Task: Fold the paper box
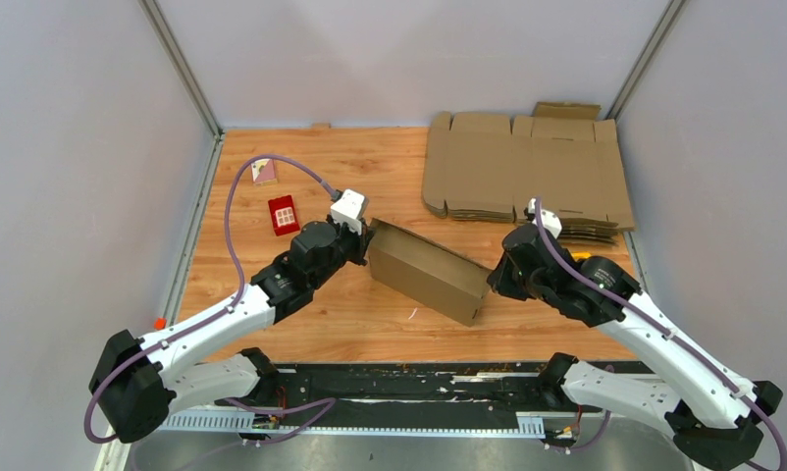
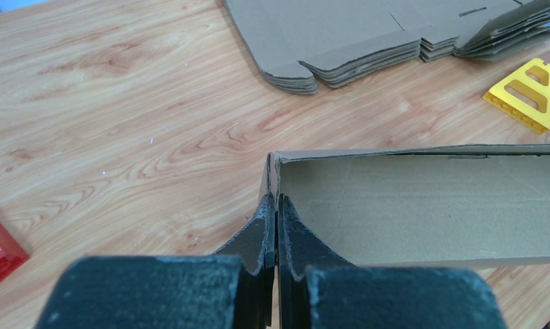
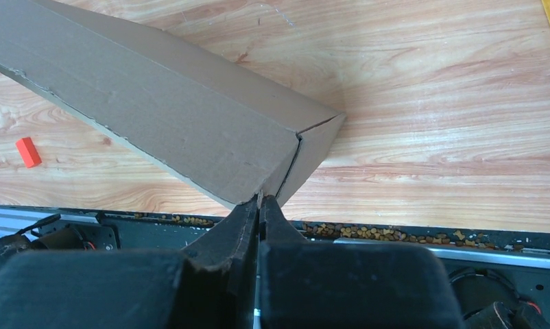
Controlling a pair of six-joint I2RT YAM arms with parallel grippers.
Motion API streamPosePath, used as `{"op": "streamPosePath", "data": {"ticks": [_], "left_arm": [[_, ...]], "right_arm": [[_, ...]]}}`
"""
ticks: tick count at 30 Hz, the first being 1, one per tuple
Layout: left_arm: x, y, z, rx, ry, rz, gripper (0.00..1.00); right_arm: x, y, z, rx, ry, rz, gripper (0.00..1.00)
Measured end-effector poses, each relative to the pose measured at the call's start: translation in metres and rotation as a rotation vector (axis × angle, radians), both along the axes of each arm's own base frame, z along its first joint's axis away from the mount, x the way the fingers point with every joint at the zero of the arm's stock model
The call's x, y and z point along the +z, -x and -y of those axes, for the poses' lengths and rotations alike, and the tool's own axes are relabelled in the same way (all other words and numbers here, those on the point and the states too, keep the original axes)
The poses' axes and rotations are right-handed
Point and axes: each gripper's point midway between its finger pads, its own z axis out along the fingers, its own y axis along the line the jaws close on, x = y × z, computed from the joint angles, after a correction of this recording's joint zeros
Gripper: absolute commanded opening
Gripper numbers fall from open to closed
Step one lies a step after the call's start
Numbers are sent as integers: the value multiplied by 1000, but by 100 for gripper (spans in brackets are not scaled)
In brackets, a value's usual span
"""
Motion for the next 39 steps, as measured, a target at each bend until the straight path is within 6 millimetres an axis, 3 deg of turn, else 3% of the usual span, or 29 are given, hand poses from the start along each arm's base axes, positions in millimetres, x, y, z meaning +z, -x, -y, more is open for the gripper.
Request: {"op": "streamPosePath", "data": {"ticks": [15,21,27,30,34,39], "left_arm": [[-1,0,-2,2,-1,10,0],[-2,5,-5,1,5,7,28],[-3,15,-10,2,3,-51,43],[-3,21,-11,-5,-8,-93,43],[-2,26,-13,-8,-29,-134,36],[7,21,-11,4,-49,-148,33]], "right_arm": [[-9,-3,0,36,57,-6,0],[-9,-5,-1,42,57,2,0],[-9,-6,-1,55,67,11,0],[-9,-6,-1,57,67,20,0],[-9,-6,0,59,65,25,0],[-9,-6,0,60,61,32,0]]}}
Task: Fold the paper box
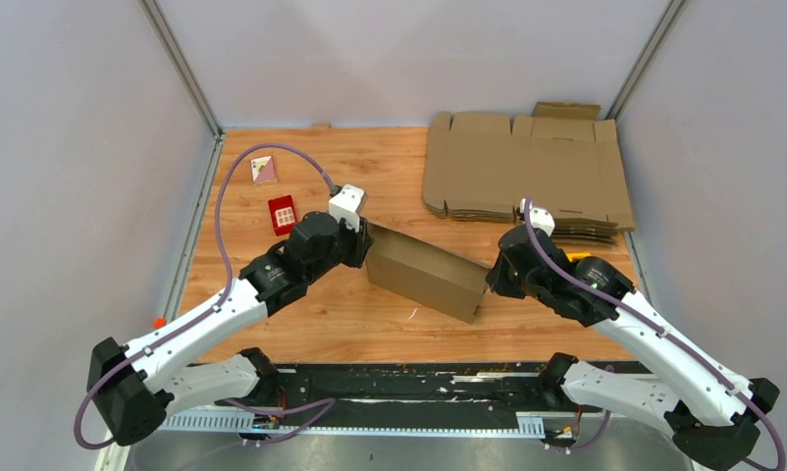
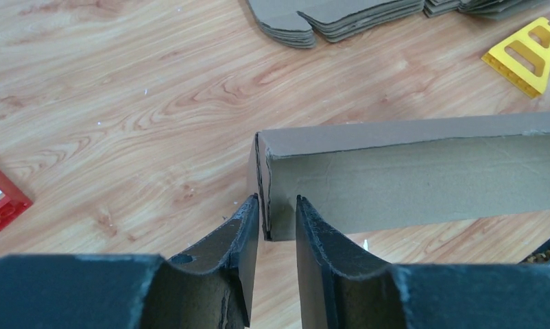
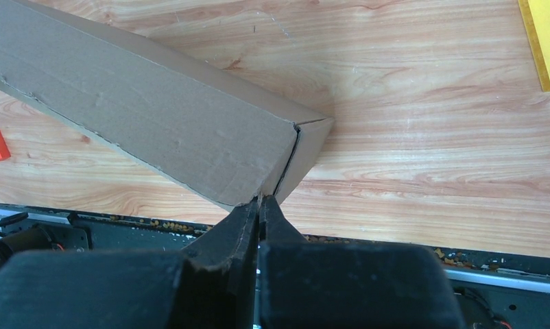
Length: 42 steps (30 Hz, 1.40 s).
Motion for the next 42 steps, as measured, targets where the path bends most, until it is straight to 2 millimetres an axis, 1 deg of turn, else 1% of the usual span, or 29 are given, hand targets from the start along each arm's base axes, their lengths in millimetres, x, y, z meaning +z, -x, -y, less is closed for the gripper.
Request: {"op": "streamPosePath", "data": {"ticks": [2,6,13,15,16,17,18,19,28,36,42], "left_arm": [[-1,-3,1,7,-8,-2,33],[-9,-6,3,10,-28,-19,27],[-4,-11,0,34,-39,0,25],[-1,-13,0,42,-39,9,23],[0,-13,-1,43,-41,12,20],[2,-14,-1,47,-41,16,14],[3,-15,-1,48,-40,19,2],[3,-15,-1,48,-42,21,0],[3,-15,-1,40,-47,28,0],[-4,-11,0,21,-9,60,0],[-9,-7,-2,13,13,80,0]], "right_arm": [[0,0,0,1,-1,1,0],[0,0,0,1,-1,2,0],[0,0,0,1,-2,2,0],[0,0,0,1,-2,2,0],[0,0,0,1,-2,2,0],[0,0,0,1,-2,2,0],[0,0,0,1,-2,2,0],[0,0,0,1,-2,2,0],[0,-1,-1,3,-2,0,0],[-4,-1,-1,4,11,-9,0],[-18,2,-4,18,23,-44,0]]}}
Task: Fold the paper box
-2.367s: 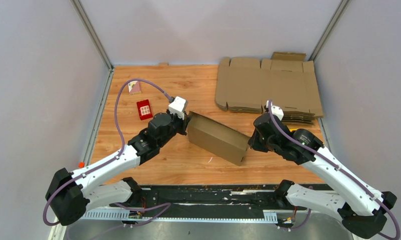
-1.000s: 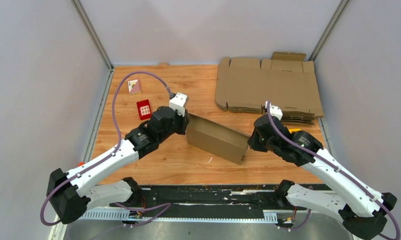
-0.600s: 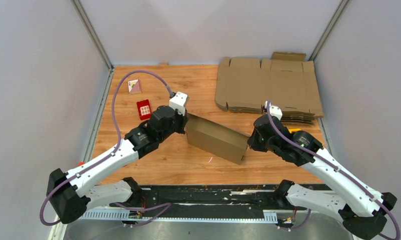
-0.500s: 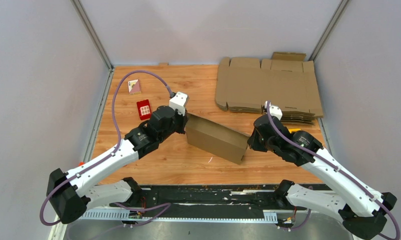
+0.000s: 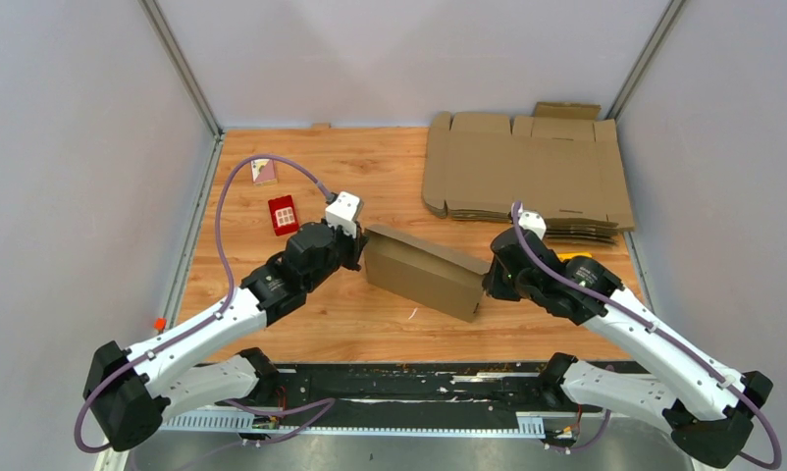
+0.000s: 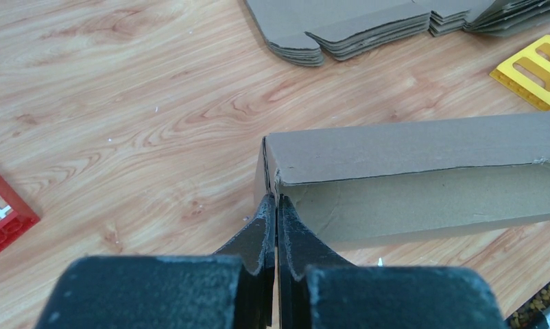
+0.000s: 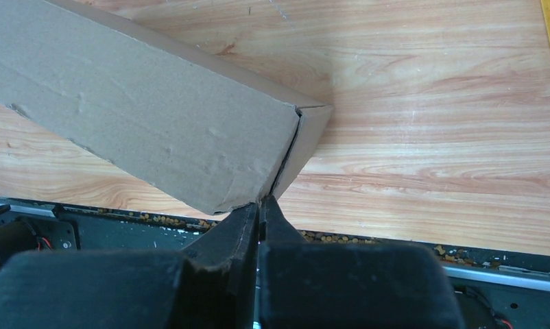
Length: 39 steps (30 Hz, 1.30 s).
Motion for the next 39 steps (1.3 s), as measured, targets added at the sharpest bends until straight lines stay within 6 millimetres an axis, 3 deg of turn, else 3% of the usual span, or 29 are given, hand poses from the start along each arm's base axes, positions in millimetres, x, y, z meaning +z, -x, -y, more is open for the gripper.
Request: {"op": "streamPosePath", "data": {"ticks": [2,5,12,16,22,28,39], "left_arm": [[0,0,0,0,3,3,0],[0,0,0,0,3,3,0],[0,-1,-3,8,-4,6,0],[0,-1,-3,7,-4,5,0],[0,-1,-2,6,-4,5,0],[0,-1,-2,6,-3,5,0],[0,0,-1,-1,-2,4,0]], "right_arm": [[0,0,-1,3,-2,-2,13],[0,2,0,7,-1,-10,45],[3,12,0,114,37,-34,77],[23,15,-8,251,25,8,100],[62,6,-4,307,40,139,100],[71,6,0,341,52,190,93],[94,-12,-14,354,1,328,23]]}}
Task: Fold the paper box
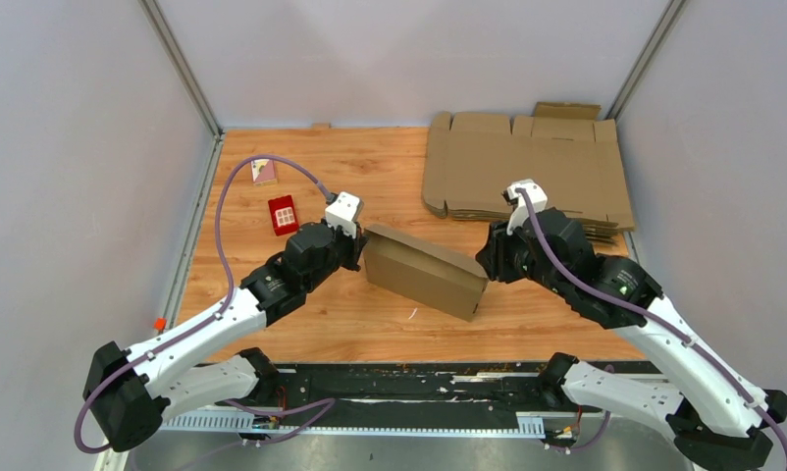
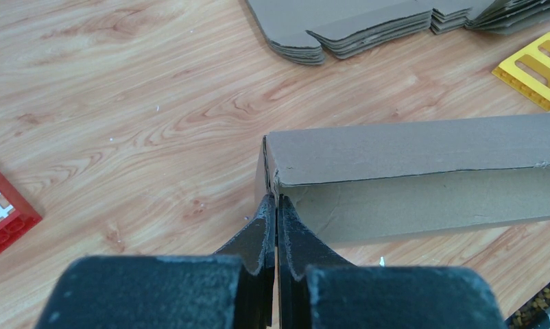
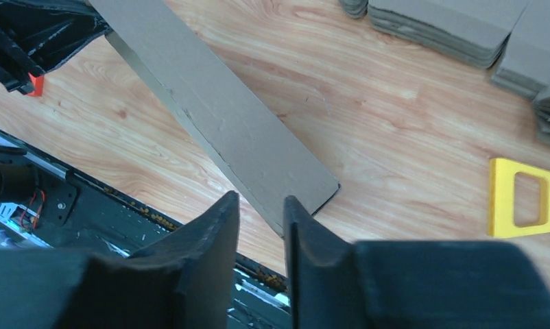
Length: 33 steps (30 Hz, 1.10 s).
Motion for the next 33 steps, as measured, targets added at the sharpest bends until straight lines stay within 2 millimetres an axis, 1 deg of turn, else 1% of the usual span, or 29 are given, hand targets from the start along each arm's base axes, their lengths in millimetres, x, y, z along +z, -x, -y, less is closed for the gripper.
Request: {"op": "streamPosePath", "data": {"ticks": [2,4,8,14,18,22,27,29,33], "left_arm": [[0,0,0,0,0,0,0],[0,0,0,0,0,0,0],[0,0,0,0,0,0,0],[0,0,0,-1,0,0,1],[0,0,0,0,0,-2,8],[-1,0,0,4,-5,-16,21],[-1,2,-1,11,-31,-67,34],[-1,6,-4,16,-49,-97,35],[2,14,-12,29,-85,-151,35]], "right_arm": [[-5,-3,-2,-2,1,1,15],[-18,-3,-2,-4,21,-16,10],[-42,1,-2,0,52,-66,5],[-62,5,-7,13,44,-112,3],[-68,3,-11,12,28,-112,2],[-74,2,-14,7,11,-113,2],[-77,1,-15,0,3,-117,2],[-77,1,-15,-2,0,-116,2],[-77,1,-15,-5,-1,-115,2]]}}
